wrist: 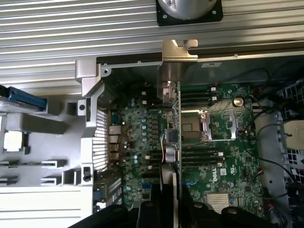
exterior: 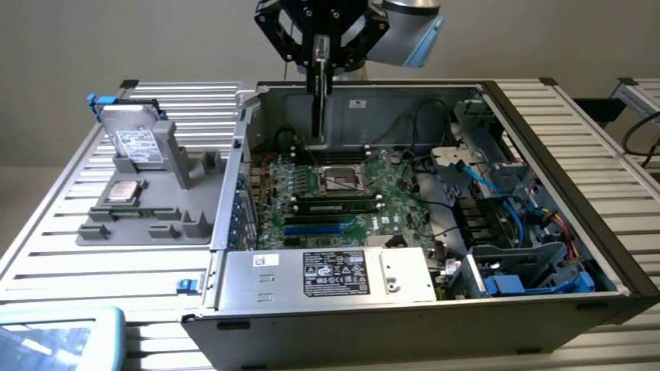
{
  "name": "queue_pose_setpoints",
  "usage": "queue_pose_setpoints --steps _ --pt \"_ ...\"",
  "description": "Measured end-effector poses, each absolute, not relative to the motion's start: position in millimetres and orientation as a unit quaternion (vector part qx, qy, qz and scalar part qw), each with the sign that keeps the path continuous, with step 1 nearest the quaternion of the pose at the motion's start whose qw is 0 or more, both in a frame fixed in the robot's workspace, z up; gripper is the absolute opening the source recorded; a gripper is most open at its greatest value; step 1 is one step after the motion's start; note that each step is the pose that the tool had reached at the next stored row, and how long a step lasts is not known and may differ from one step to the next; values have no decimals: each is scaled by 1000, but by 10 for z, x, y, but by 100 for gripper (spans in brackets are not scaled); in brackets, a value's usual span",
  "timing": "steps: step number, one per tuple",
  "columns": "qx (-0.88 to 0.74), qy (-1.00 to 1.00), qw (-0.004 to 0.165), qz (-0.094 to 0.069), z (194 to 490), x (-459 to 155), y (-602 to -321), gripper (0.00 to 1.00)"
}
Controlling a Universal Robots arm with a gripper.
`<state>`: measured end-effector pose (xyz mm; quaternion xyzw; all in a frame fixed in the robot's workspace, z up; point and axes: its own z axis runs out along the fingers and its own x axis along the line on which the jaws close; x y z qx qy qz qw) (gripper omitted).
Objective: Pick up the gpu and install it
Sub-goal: 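Pick up the gpu and move the gpu toward the slot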
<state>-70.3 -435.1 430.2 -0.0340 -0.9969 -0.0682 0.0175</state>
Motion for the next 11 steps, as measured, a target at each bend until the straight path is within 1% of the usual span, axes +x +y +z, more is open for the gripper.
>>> queue_pose_setpoints --steps 7,11 --pt "-34 -997 18 -68 4273 -404 -4372 27" --pt "-34 -997 20 -69 4272 -389 -4373 27"
